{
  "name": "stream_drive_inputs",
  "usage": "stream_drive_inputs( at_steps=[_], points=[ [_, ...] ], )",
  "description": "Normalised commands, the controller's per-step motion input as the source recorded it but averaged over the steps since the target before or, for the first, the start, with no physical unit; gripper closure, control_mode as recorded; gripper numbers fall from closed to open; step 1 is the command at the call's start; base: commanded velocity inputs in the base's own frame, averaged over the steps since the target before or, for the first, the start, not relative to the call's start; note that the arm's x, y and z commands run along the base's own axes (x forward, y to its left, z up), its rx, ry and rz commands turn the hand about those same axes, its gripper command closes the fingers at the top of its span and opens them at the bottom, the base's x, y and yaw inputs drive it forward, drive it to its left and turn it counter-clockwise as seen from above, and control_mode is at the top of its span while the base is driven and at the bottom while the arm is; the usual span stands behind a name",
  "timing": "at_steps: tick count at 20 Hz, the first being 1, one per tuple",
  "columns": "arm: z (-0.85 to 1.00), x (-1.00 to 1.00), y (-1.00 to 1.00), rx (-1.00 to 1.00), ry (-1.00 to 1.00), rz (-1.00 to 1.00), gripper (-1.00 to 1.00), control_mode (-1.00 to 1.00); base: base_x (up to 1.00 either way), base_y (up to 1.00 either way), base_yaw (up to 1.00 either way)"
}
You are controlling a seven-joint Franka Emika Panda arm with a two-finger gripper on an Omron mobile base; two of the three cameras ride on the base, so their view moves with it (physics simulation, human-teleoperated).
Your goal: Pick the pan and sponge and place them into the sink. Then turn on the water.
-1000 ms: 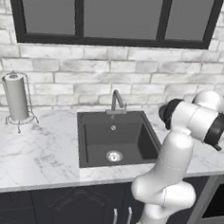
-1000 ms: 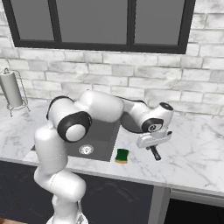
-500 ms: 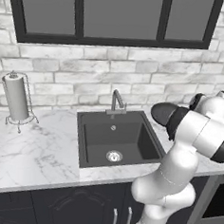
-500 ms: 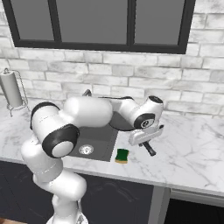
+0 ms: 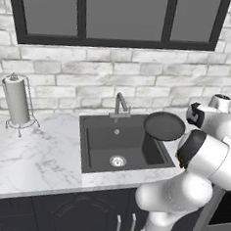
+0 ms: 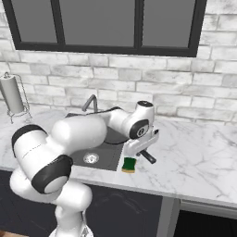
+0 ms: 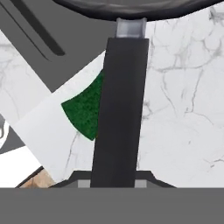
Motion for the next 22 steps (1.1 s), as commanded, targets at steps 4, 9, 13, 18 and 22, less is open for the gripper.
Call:
stream_drive_inputs(
  at_steps=[4,9,13,18,22],
  points=[
    [0.09,-0.16,0.38,0.00,0.00,0.01,1.00,-1.00,0.00,0.00,0.00],
    [-0.01,-0.07,0.41,0.01,0.01,0.00,1.00,-1.00,0.00,0.00,0.00],
    [0.00,0.03,0.40,0.03,0.08,0.00,1.00,-1.00,0.00,0.00,0.00],
    [0.02,0.06,0.36,0.00,0.15,0.02,1.00,-1.00,0.00,0.00,0.00],
    [0.00,0.02,0.32,0.00,0.20,0.01,1.00,-1.00,0.00,0.00,0.00]
  ],
)
